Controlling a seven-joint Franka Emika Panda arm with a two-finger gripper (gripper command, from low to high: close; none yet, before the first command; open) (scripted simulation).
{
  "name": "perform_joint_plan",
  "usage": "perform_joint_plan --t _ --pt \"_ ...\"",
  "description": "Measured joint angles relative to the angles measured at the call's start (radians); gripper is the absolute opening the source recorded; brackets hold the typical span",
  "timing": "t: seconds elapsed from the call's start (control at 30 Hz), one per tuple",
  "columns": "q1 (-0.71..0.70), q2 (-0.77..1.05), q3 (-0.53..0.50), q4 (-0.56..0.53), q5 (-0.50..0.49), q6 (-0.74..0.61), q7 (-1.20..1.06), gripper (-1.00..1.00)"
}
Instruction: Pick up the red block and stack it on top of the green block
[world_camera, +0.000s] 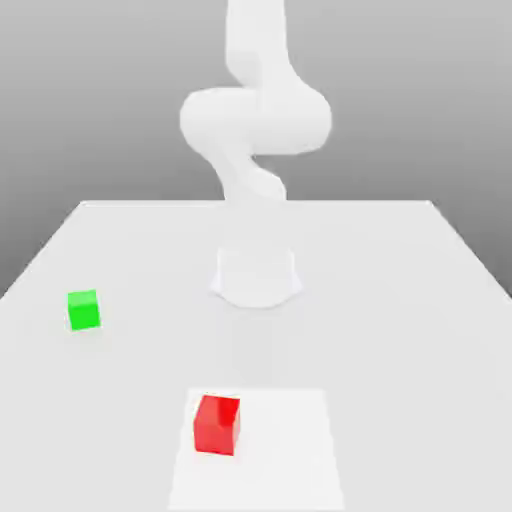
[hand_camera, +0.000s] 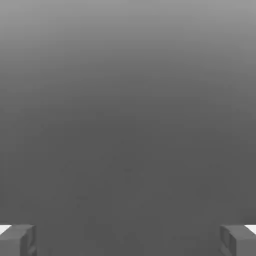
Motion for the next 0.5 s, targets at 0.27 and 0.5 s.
perform_joint_plan --t 0.27,0.5 --pt "-0.029 0.299 -0.015 -0.151 -0.014 0.167 0.019 0.00" --pt "-0.049 0.553 -0.035 -0.280 -0.013 0.309 0.025 0.00"
